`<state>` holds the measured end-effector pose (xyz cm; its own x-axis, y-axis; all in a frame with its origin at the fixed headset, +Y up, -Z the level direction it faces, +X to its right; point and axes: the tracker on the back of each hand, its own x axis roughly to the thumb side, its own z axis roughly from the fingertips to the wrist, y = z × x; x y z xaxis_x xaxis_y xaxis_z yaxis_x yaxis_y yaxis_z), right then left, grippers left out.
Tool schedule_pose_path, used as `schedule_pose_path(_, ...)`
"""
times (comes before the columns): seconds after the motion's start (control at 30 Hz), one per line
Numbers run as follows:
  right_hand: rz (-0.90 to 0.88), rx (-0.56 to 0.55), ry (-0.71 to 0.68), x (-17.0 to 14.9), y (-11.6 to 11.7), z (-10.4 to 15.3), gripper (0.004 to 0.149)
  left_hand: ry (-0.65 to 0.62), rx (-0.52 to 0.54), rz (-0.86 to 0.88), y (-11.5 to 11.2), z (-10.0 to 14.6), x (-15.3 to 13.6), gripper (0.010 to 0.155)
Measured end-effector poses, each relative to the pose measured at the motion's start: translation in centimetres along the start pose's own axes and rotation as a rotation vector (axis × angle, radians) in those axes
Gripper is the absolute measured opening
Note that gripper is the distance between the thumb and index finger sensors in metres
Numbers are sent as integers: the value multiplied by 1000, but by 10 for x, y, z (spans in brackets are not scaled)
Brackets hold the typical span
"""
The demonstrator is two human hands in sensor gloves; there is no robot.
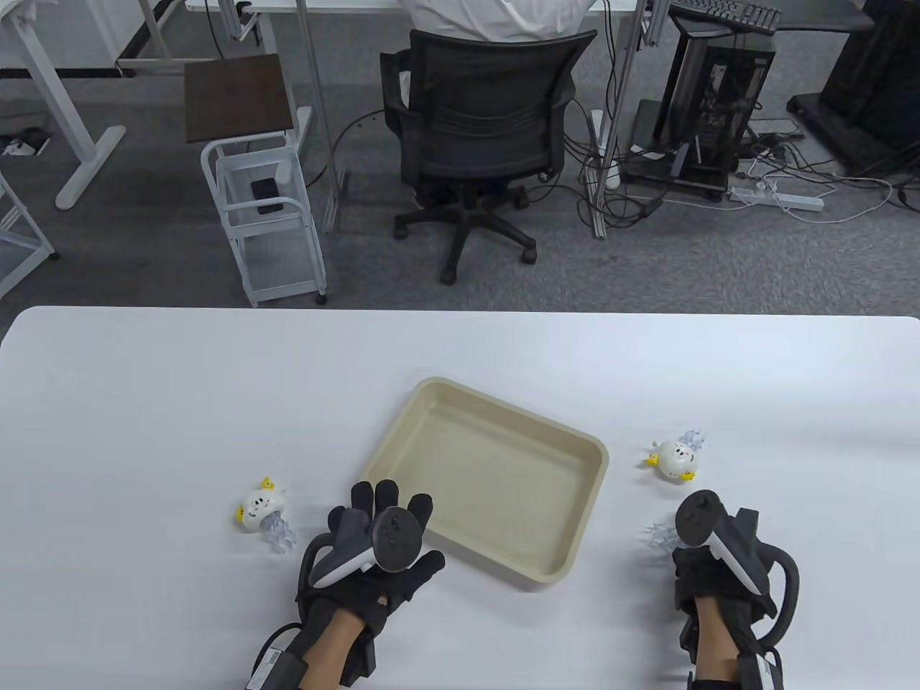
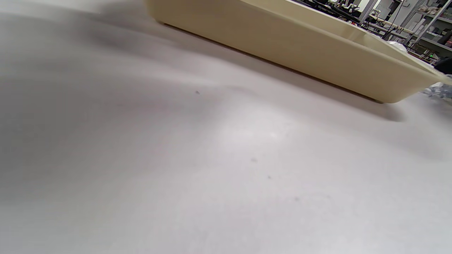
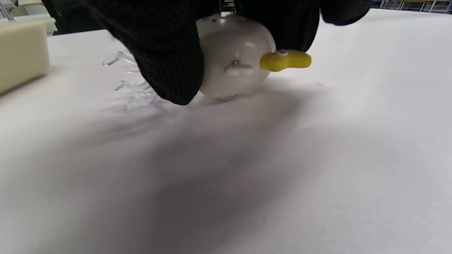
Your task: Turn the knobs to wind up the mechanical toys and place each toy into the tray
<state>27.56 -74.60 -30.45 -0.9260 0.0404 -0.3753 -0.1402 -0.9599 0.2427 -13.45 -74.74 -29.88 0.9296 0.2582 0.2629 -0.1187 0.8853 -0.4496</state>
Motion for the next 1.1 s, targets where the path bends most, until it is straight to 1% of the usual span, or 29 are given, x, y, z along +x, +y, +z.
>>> schedule_pose_path(0.07, -13, -85, -61, 9, -14, 11, 73, -3, 23, 7, 1, 0, 0, 83)
schedule_pose_path(0.1, -6, -147, -108, 19, -23, 21, 73, -3, 28, 12, 2, 0, -1, 83)
schedule_pose_path(0.13, -3, -185, -155, 27, -28, 28, 74, -1, 30, 15, 2, 0, -1, 84)
schedule_pose_path(0.23, -6, -313, -358, 71, -32, 57, 79, 19, 22, 57, 4, 0, -1, 84)
schedule_pose_path(0.27, 10, -318, -445, 89, -31, 67, 80, 22, 35, 91, 6, 2, -1, 84)
schedule_pose_path(0.3, 19, -321, -503, 102, -31, 74, 81, 8, 52, 118, 8, 3, -2, 84)
schedule_pose_path(0.37, 19, -344, -655, 128, -30, 90, 82, -43, 78, 216, 12, 6, -3, 85)
schedule_pose_path(0.4, 28, -351, -748, 141, -30, 96, 82, -79, 101, 296, 15, 8, -3, 85)
schedule_pose_path(0.5, 6, -308, -873, 168, -29, 105, 83, -188, 162, 490, 21, 10, -5, 86)
schedule_pose_path(0.53, -1, -304, -912, 174, -28, 108, 84, -212, 167, 542, 22, 11, -5, 87)
schedule_pose_path(0.6, -11, -337, -1027, 186, -24, 114, 92, -252, 157, 626, 22, 10, -5, 89)
schedule_pose_path(0.63, -29, -379, -1070, 190, -20, 119, 97, -275, 128, 651, 21, 9, -4, 90)
schedule_pose_path(0.7, -3, -383, -1121, 194, -16, 126, 100, -276, 74, 667, 20, 6, -4, 90)
schedule_pose_path(0.77, -23, -406, -1148, 194, -12, 131, 103, -288, 40, 679, 18, 3, -4, 87)
schedule_pose_path(0.83, -5, -405, -1178, 191, -9, 132, 103, -312, -29, 732, 15, 1, -4, 81)
schedule_pose_path(0.87, -54, -405, -1183, 190, -8, 132, 102, -318, -57, 752, 14, 1, -4, 80)
schedule_pose_path(0.93, -81, -334, -1210, 189, -8, 131, 99, -335, -69, 763, 13, 0, -5, 82)
schedule_pose_path(1.0, -63, -274, -1247, 193, -7, 135, 97, -337, -94, 813, 12, -2, -5, 84)
schedule_pose_path(1.03, -35, -302, -1251, 194, -6, 138, 96, -332, -110, 841, 11, -3, -7, 83)
schedule_pose_path(1.07, -2, -302, -1254, 195, -6, 138, 94, -334, -120, 858, 10, -3, -8, 81)
schedule_pose_path(1.1, -29, -305, -1239, 194, -7, 136, 93, -334, -108, 887, 10, -3, -10, 81)
